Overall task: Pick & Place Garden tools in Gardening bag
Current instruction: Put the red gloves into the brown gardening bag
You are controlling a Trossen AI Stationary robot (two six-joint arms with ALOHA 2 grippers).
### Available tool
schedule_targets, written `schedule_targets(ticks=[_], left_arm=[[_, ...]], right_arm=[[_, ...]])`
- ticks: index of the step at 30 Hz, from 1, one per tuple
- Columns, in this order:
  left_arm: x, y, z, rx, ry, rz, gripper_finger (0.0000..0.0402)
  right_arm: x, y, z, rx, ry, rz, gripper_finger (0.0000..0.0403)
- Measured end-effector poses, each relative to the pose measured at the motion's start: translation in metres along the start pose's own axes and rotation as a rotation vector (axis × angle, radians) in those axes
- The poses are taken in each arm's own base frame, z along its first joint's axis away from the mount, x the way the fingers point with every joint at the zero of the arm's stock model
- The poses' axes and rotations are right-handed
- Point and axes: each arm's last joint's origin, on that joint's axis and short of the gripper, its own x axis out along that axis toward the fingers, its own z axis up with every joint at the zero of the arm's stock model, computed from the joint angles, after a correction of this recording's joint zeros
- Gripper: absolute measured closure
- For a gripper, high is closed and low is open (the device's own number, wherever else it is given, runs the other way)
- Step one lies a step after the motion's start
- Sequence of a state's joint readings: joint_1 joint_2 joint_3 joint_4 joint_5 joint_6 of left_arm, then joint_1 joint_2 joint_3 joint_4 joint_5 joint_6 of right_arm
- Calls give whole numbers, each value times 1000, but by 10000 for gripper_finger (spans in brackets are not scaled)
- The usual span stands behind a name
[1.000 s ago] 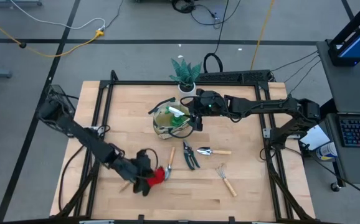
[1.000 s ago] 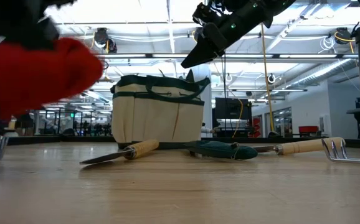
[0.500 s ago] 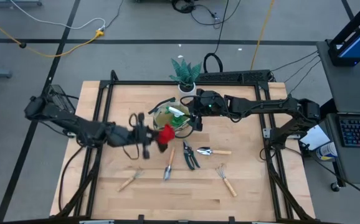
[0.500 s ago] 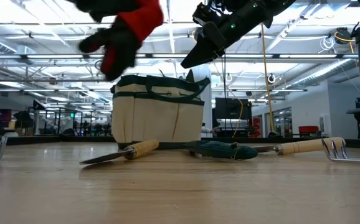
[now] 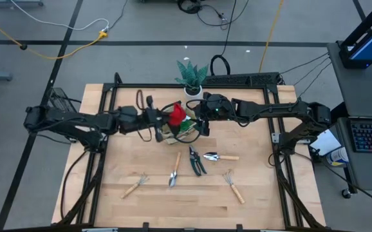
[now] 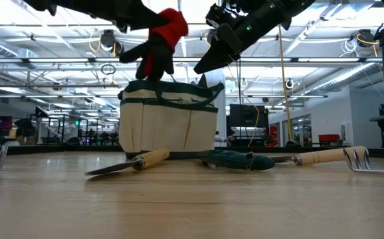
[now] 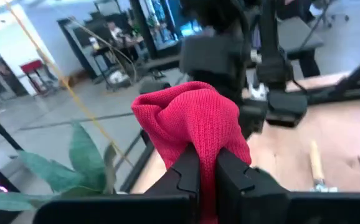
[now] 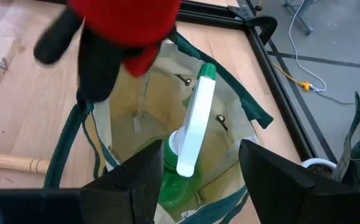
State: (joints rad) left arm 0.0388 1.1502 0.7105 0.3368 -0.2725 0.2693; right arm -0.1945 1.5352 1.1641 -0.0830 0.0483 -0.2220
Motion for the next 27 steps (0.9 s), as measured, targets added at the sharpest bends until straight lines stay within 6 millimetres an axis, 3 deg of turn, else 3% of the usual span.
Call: schedule_targets(ticks=[8,18,23,27], left_arm=[[12,-3,-27,14,198,-26,372],[9,-6,-40,31,318,-99,381],[10,-8,-54,11,435,-124,368],[11,-5,-53,20,422,-115,362]], right_arm=[[0,0,0,0,-1,0,204],[0,0,0,1,-3,-2,206],[0,0,0,1,-3,-1,207],[0,0,0,1,-3,-1,207]])
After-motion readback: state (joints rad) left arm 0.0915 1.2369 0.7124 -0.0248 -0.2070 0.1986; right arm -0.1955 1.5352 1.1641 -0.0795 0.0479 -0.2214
